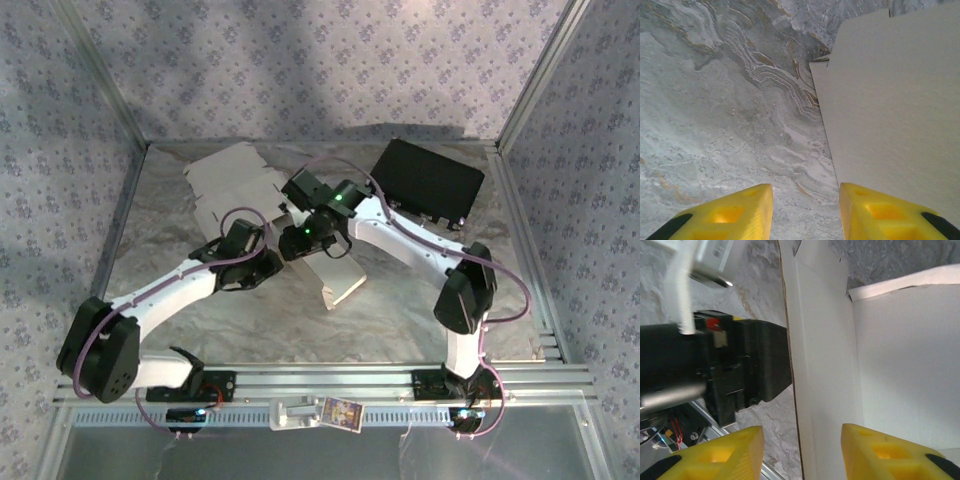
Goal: Fold the paper box
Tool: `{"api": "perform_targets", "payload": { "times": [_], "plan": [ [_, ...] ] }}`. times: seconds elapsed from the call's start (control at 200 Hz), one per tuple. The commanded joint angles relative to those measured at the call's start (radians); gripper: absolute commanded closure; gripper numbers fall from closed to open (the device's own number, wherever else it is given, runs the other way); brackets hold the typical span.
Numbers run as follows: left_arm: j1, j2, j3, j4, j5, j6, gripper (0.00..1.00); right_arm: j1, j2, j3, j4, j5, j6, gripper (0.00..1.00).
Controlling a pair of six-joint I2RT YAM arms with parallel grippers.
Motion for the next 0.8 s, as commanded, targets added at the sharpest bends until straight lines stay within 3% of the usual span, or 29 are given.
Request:
{"api": "perform_targets", "payload": {
  "times": [0.0, 0.11, 0.34, 0.575, 0.795],
  "plan": [
    [0.010, -0.054, 0.031, -0.064, -0.031, 0.017, 0.60, 0.010, 0.036, 0.068, -0.047, 0.017, -0.016, 0.58],
    [0.014, -0.096, 0.033, -0.103, -0.045, 0.029, 0.60, 0.019, 0.088, 0.127, -0.080, 0.056, -0.001, 0.67],
    [0.016, -0.223, 0.032, -0.216, -0.081, 0.049, 0.59, 0.022, 0.102, 0.155, -0.064, 0.134, 0.153, 1.00],
    [0.015, -0.401, 0.040, -0.382, -0.111, 0.089, 0.59, 0.026, 0.059, 0.160, -0.019, 0.337, 0.489, 1.00],
    [0.015, -0.515, 0.034, -0.496, -0.084, 0.120, 0.59, 0.036, 0.033, 0.161, -0.075, 0.549, 1.010, 1.00]
  ]
}}
